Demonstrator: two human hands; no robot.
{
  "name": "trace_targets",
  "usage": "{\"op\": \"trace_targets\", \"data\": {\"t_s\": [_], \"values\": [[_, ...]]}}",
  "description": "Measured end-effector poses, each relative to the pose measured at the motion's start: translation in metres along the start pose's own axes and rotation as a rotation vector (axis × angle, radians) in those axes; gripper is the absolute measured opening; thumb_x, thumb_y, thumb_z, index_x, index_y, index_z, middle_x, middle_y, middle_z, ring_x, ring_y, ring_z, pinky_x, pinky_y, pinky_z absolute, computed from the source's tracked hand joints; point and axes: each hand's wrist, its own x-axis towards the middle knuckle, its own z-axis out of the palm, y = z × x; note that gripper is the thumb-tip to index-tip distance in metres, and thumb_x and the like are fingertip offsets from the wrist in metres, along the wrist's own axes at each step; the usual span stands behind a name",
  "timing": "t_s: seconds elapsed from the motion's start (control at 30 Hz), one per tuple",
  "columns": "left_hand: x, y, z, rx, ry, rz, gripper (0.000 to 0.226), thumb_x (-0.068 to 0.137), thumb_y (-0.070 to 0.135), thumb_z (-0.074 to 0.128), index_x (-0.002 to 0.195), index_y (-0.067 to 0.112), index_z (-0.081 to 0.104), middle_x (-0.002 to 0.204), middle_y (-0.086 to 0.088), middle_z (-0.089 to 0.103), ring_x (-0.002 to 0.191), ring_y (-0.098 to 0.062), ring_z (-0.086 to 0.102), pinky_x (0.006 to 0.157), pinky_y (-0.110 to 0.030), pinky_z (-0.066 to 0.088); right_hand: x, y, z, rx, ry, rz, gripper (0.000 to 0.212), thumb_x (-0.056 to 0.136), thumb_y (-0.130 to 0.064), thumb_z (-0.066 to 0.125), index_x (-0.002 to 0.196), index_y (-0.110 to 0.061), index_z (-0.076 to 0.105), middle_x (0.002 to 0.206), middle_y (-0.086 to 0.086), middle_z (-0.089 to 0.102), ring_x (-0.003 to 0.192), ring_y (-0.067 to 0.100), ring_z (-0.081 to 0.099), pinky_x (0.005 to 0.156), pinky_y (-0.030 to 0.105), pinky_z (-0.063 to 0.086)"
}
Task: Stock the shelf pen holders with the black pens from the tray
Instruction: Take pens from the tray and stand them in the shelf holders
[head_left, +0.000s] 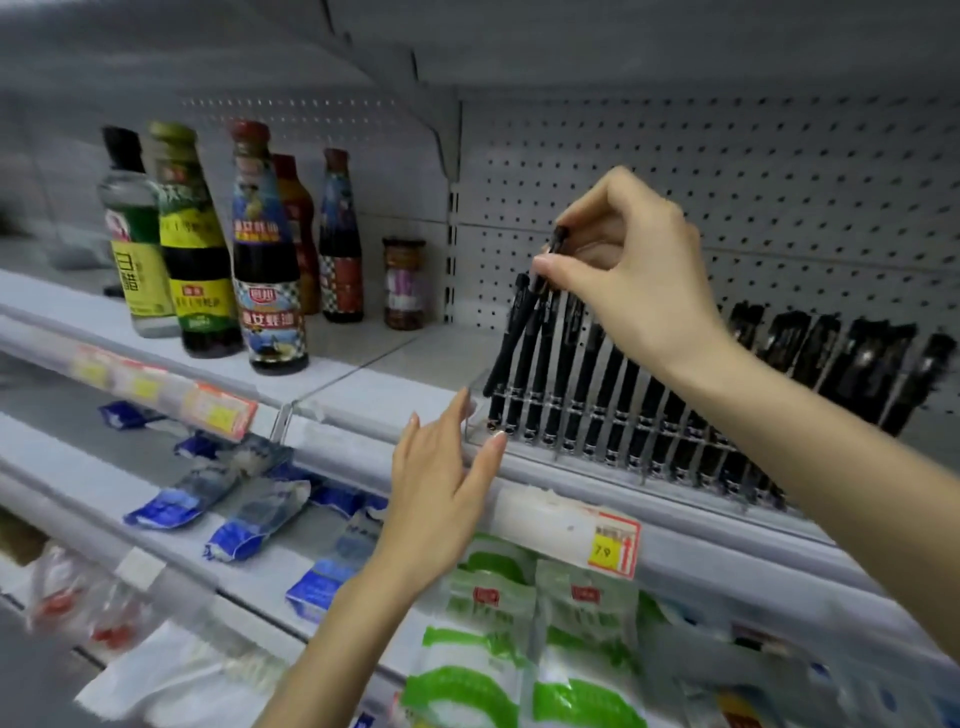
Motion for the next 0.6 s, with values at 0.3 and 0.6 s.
{"op": "trace_targets", "data": {"t_s": [0.3,0.6], "values": [[0.0,-0.002,0.0,0.04,-0.005,-0.003,0.083,0.082,0.076,0.014,0.151,0.03,0.02,0.148,0.013,0.038,0.144,-0.014,0.019,0.118,-0.027,0.002,0.007,-0.004,0.005,-0.124,-0.063,-0.001,0.024,0.08,-0.016,0.076,0.09,-0.013,0.055,0.084,-0.004,0.064,0.081,0.011,0.065,0.075,0.023,0.053],[0.0,0.002,-0.002,0.006,-0.009,-0.029,0.084,0.078,0.076,0.012,0.148,0.032,0.024,0.145,0.014,0.041,0.142,-0.013,0.02,0.111,-0.018,0.001,0.012,-0.007,0.02,-0.308,-0.236,-0.041,0.018,0.084,-0.019,0.072,0.092,-0.013,0.058,0.088,0.001,0.061,0.083,0.015,0.061,0.079,0.032,0.054]]}}
